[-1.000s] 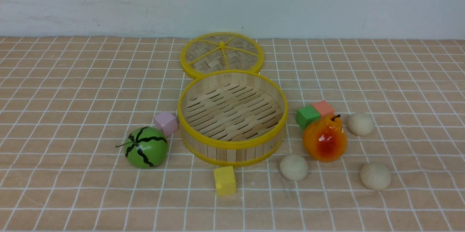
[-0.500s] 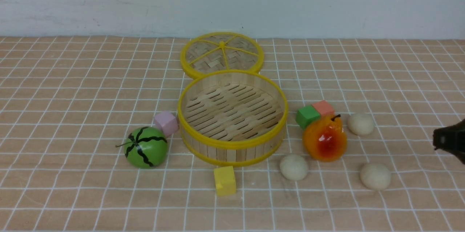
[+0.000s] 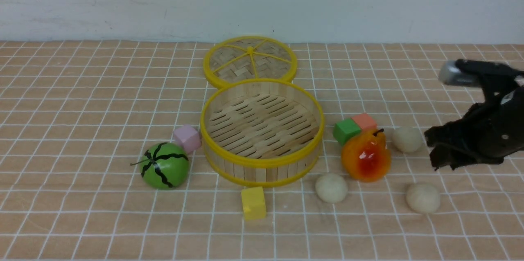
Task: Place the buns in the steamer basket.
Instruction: Use the right arm to grab a steamed stuffed bun
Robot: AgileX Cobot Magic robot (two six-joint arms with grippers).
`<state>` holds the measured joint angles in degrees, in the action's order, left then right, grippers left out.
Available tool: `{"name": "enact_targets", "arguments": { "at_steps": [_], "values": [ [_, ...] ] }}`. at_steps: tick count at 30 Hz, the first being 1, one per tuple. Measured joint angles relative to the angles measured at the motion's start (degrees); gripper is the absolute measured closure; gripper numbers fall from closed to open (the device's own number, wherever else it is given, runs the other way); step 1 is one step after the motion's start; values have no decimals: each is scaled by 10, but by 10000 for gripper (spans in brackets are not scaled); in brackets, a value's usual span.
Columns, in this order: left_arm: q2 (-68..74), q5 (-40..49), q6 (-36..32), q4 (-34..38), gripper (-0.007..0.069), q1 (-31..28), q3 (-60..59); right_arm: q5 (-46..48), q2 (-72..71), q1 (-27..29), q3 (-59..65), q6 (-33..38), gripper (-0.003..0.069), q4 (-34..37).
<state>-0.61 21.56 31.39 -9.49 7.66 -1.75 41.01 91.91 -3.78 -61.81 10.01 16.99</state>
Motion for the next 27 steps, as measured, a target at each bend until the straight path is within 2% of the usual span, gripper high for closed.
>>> {"name": "enact_targets", "arguments": {
  "at_steps": [6,17,20,24,27],
  "values": [
    [0,0,0,0,386,0,0,-18,54,-2,-1,-22,406,-17],
    [0,0,0,0,386,0,0,-44,100,-2,-1,-15,419,3],
    [0,0,0,0,386,0,0,-48,107,-2,-1,-13,481,3],
    [0,0,0,0,386,0,0,-41,107,-2,-8,-12,622,1],
    [0,0,0,0,386,0,0,-13,107,-2,-22,-12,656,-2]
  ]
}}
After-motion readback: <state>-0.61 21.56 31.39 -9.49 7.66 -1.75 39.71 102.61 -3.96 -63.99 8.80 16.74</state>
